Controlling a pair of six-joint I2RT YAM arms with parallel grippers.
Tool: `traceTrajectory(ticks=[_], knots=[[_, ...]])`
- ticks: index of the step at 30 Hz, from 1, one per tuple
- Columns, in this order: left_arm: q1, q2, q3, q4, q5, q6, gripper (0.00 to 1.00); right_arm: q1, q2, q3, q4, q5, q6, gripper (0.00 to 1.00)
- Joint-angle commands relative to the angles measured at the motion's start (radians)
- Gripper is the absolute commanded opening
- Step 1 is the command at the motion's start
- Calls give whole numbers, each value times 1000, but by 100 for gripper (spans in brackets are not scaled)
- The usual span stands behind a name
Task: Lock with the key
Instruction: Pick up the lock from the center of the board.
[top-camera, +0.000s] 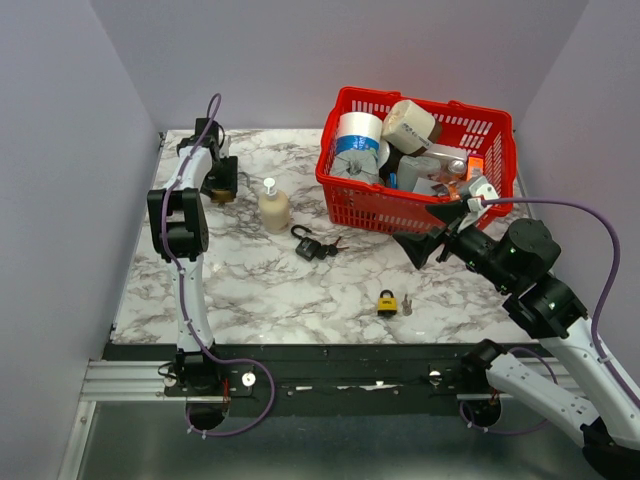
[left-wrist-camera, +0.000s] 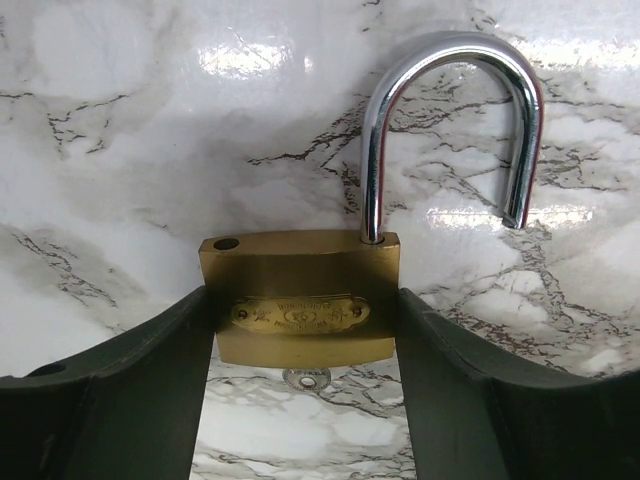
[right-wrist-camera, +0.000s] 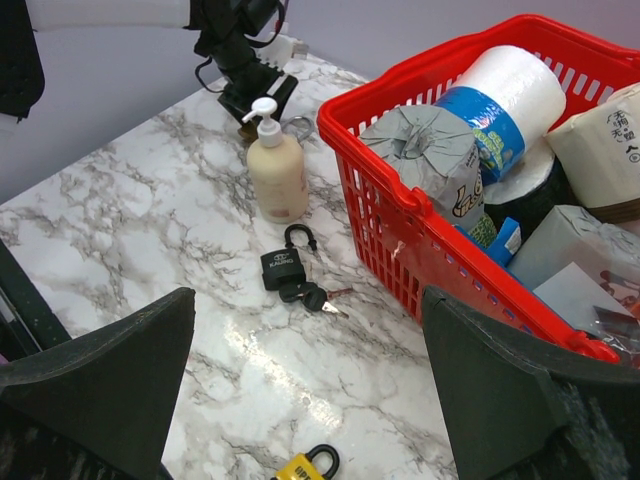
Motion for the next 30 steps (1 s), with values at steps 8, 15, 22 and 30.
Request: traceTrajectory(ticks=[8,15,22,30], knots=[[29,-237,-247,138,34,0,42,-8,36,29,-49,34,106,100],[40,-481,-440,163,57,33,35,-8,75,47,-49,-75,48,100],[40,-714,-662,153,106,101,25,-8,135,61,-25,-218,61,100],[43,-1056,-837,78,320,189,23,-8,174,90,3,-392,-47,100]])
